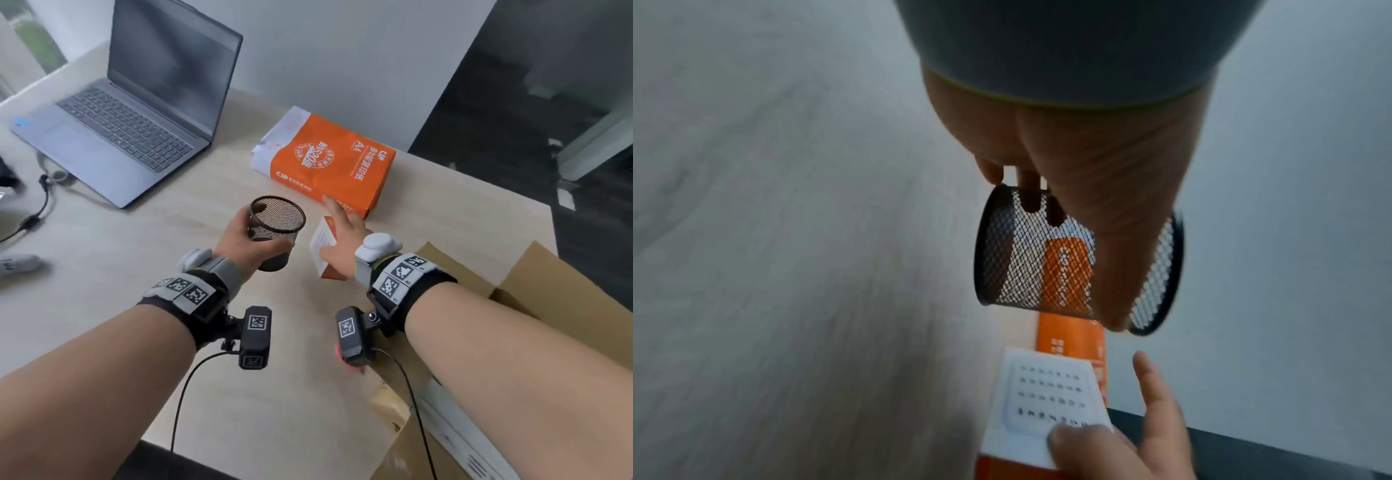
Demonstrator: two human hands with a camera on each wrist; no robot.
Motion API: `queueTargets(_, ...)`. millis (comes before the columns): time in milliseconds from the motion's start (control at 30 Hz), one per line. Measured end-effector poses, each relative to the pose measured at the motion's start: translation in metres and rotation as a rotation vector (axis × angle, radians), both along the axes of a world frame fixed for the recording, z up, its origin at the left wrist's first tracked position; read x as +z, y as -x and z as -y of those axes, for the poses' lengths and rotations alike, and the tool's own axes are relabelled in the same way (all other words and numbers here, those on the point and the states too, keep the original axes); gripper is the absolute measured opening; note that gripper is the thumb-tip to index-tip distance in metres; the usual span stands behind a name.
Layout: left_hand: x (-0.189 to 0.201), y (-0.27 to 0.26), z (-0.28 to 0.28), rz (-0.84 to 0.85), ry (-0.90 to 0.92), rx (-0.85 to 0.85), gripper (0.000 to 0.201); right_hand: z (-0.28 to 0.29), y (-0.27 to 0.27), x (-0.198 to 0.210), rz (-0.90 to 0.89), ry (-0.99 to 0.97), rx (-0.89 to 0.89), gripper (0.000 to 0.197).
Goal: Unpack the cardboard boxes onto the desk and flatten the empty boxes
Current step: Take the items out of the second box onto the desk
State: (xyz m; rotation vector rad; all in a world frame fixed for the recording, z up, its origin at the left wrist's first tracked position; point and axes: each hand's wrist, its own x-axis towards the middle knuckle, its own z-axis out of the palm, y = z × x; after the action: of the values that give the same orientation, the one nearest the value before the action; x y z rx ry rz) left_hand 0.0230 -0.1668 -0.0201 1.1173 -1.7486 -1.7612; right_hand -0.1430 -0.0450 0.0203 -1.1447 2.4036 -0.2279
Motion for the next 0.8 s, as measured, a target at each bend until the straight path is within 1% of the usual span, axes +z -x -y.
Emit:
queueTargets(33, -0.01, 0.0, 0.005, 0.038, 0.005, 0.036, 0.08, 0.004, 0.002, -0.012, -0.041, -0.026, -0.016, 0.082)
queueTargets(100, -0.025, -0.001, 0.008, 0.125, 0.059, 0.06, 0.098, 0.004, 0.002, -0.029, -0.105, -0.026, -0.02, 0.072)
queueTargets(167, -0.036, -0.001, 0.011, 0.172, 0.077, 0.066, 0.108, 0.005, 0.002, -0.044, -0.144, -0.003, -0.017, 0.066)
queueTargets(233, -0.045, 0.0, 0.01, 0.184, 0.083, 0.071, 0.107, 0.007, 0.002, -0.05, -0.155, -0.01, -0.02, 0.065)
queueTargets(300, -0.052, 0.0, 0.009, 0.204, 0.095, 0.081, 0.103, 0.01, 0.001, -0.053, -0.135, -0.029, -0.012, 0.069)
queueTargets(400, -0.058, -0.003, 0.008, 0.253, 0.101, 0.056, 0.104, 0.009, 0.0, -0.05, -0.104, -0.07, 0.0, 0.073)
queueTargets(500, -0.053, -0.01, 0.009, 0.329, 0.147, 0.031, 0.123, 0.009, 0.004, -0.037, -0.038, -0.128, -0.003, 0.072)
queueTargets(567, -0.04, -0.016, 0.004, 0.4, 0.245, 0.061, 0.128, 0.003, 0.002, -0.016, 0.0, -0.058, -0.02, 0.062)
queueTargets(633, -0.021, -0.017, -0.008, 0.461, 0.403, 0.098, 0.121, -0.008, 0.001, 0.014, 0.055, 0.098, -0.044, 0.041)
queueTargets(700, 0.013, -0.015, -0.033, 0.482, 0.584, 0.089, 0.101, -0.03, 0.001, 0.052, 0.16, 0.323, -0.09, 0.021)
queueTargets(733, 0.03, -0.012, -0.048, 0.449, 0.653, 0.049, 0.09, -0.044, 0.001, 0.071, 0.241, 0.454, -0.136, 0.017)
queueTargets(800, 0.067, -0.004, -0.083, 0.368, 0.752, -0.145, 0.068, -0.08, 0.003, 0.106, 0.345, 0.667, -0.239, 0.017)
